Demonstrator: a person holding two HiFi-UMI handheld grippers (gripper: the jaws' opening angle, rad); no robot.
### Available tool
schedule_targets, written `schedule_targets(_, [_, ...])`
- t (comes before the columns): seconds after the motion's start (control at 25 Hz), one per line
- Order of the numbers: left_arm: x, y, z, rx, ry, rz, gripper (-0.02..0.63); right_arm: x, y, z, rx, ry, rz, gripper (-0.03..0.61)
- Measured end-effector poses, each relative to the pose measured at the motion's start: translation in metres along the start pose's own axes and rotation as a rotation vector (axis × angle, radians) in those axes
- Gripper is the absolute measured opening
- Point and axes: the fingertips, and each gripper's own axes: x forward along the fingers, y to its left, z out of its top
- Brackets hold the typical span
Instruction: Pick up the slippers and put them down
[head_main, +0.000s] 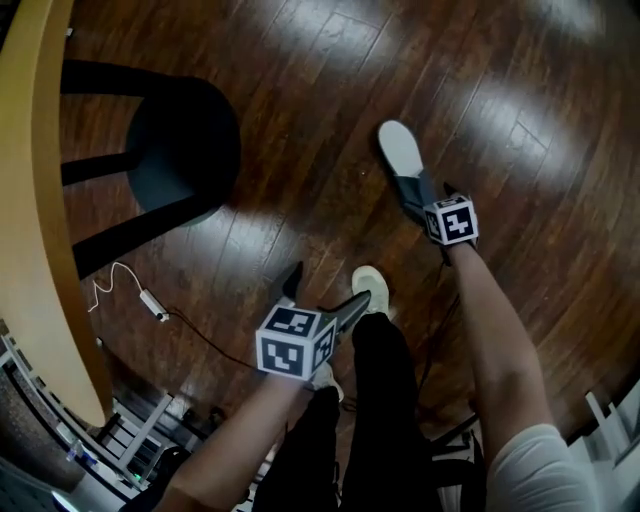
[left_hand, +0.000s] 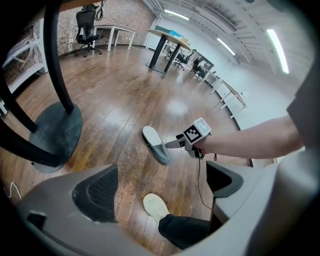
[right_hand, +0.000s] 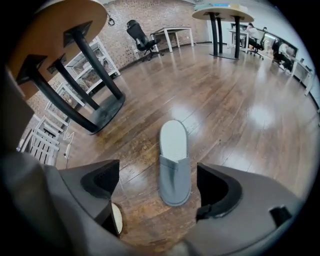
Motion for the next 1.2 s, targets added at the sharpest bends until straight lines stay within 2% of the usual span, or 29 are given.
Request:
schedule_targets(0.4, [-0.104, -0.051, 0.021, 0.007, -0.025, 0.011, 0.551, -0.143, 0.043, 0.044, 0.01, -0.043, 0.044, 0.502])
schedule_targets(0.56, [-0.167, -0.08, 0.023, 0.011, -0.05, 0.016, 0.551, -0.225, 0.09, 0.063, -0.03, -0.097, 0.115, 0.502])
schedule_targets(0.68, [-0.226, -0.098, 0.022, 0.01, -0.089, 0.023, 0.551, -0.304, 0.145, 0.077, -0.079, -0.153, 0.16, 0.502])
schedule_targets(0.84, [-0.311, -0.121, 0.004, -0.01, -0.143, 0.036, 0.551, -0.413, 0.239, 0.087, -0.14, -0.263, 0.261, 0.503])
schedule_targets(0.96, [-0.378, -0.122, -0.004, -0.045, -0.236, 0.102, 0.551, -0.484, 0.305, 0.11, -0.24, -0.362, 0.346, 0.505])
schedule_targets(1.04, [-0.434, -0.117, -0.025, -0.075, -0.292, 0.145, 0.551, -0.527, 0.355, 0.105, -0.305, -0.376, 0.384, 0.505])
schedule_targets(1.2, [-0.547, -0.094, -0.098, -0.154, -0.416, 0.221, 0.551, -0.585, 0.463, 0.066, -0.333, -0.337, 0.459, 0.505])
